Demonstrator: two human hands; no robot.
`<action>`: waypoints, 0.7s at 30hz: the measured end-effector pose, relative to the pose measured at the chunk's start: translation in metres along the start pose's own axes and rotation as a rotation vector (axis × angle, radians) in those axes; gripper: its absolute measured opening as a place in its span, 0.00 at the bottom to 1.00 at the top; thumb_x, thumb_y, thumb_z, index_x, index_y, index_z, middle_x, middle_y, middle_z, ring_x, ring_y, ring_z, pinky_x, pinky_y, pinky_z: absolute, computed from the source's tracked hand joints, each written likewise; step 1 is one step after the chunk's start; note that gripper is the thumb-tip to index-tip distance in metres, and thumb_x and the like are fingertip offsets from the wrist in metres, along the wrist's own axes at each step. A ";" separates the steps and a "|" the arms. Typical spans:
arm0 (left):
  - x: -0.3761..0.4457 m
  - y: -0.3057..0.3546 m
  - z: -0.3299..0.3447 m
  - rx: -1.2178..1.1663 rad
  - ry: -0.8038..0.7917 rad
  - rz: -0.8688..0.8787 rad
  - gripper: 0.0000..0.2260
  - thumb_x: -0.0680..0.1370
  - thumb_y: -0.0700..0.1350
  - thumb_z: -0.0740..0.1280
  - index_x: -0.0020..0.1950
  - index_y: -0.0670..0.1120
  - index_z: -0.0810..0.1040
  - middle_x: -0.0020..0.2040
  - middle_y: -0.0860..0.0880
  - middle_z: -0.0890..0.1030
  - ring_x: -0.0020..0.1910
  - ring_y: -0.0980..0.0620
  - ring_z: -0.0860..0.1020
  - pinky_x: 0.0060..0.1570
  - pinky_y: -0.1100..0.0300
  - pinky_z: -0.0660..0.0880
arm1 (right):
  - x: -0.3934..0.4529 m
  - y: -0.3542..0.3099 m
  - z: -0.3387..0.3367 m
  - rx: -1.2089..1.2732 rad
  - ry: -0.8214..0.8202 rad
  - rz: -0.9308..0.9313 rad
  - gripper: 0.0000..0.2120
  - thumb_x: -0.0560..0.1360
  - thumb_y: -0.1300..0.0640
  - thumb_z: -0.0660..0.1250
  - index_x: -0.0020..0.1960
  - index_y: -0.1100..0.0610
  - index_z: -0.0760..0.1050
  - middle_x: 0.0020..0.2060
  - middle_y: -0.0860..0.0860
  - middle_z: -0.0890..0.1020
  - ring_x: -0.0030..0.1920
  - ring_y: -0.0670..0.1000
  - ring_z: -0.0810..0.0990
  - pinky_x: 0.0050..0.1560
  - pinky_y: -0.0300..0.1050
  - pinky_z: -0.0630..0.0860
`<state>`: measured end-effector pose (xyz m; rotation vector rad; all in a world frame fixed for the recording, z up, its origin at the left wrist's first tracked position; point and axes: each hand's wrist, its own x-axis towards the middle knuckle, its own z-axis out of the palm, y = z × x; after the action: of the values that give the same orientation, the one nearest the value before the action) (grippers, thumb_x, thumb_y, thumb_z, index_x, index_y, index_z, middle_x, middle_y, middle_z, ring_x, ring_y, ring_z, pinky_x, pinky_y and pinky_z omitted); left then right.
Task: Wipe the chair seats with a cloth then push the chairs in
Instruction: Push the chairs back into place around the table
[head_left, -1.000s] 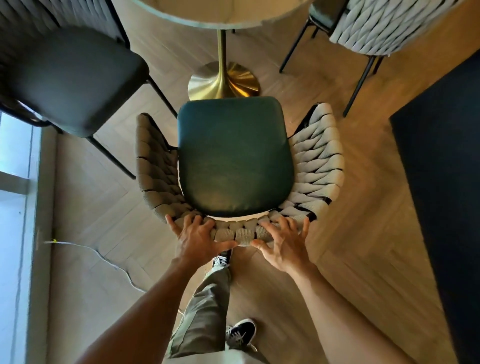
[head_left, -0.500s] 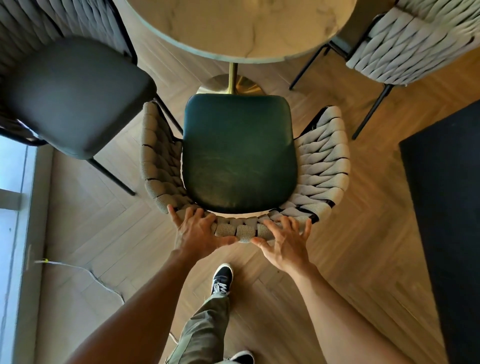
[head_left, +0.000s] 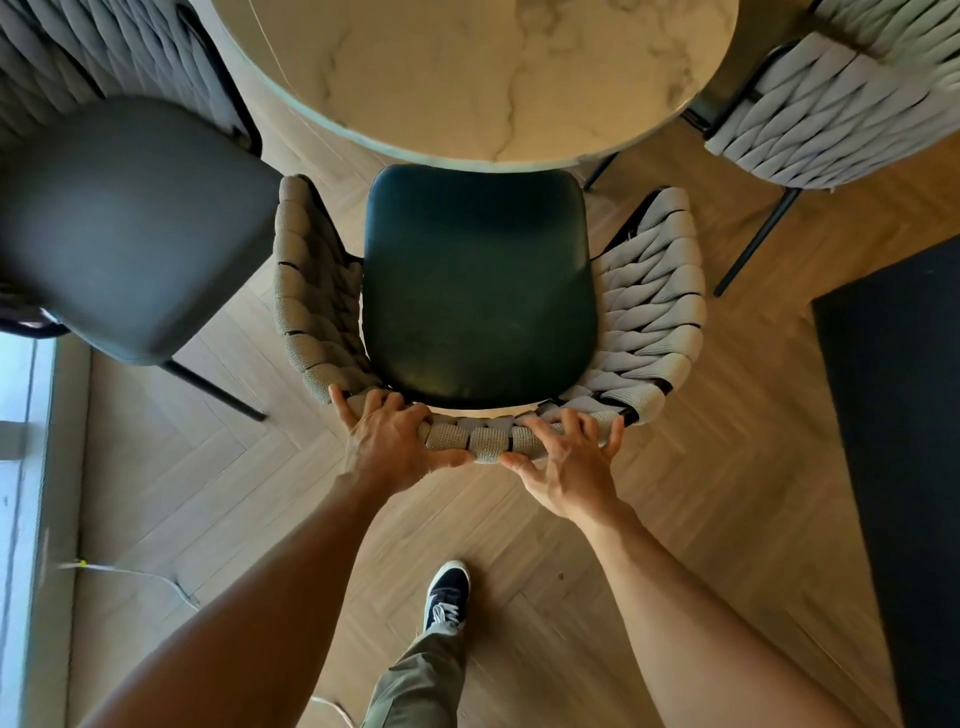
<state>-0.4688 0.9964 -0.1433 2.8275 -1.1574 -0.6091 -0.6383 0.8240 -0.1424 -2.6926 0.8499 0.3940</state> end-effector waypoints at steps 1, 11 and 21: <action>0.007 -0.002 -0.001 -0.003 0.000 0.002 0.39 0.61 0.82 0.50 0.57 0.60 0.78 0.53 0.57 0.77 0.63 0.49 0.67 0.64 0.36 0.27 | 0.007 -0.001 -0.003 0.005 0.004 -0.003 0.32 0.69 0.24 0.48 0.65 0.38 0.68 0.61 0.49 0.70 0.68 0.54 0.62 0.69 0.71 0.44; 0.025 -0.004 -0.002 -0.006 0.020 0.004 0.40 0.61 0.83 0.45 0.55 0.60 0.79 0.52 0.56 0.77 0.61 0.48 0.68 0.68 0.32 0.37 | 0.024 0.002 -0.013 0.027 -0.011 -0.022 0.31 0.70 0.25 0.50 0.65 0.40 0.68 0.63 0.51 0.70 0.69 0.55 0.62 0.69 0.70 0.43; 0.010 0.044 -0.036 -0.024 -0.167 -0.052 0.28 0.67 0.72 0.66 0.62 0.60 0.73 0.61 0.51 0.75 0.65 0.46 0.67 0.69 0.40 0.55 | 0.012 0.030 -0.049 0.511 0.013 -0.035 0.26 0.73 0.35 0.63 0.65 0.48 0.74 0.62 0.49 0.76 0.65 0.50 0.71 0.71 0.55 0.61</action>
<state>-0.4785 0.9527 -0.1058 2.8406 -1.0937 -0.8715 -0.6381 0.7768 -0.1077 -2.2339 0.7793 0.1260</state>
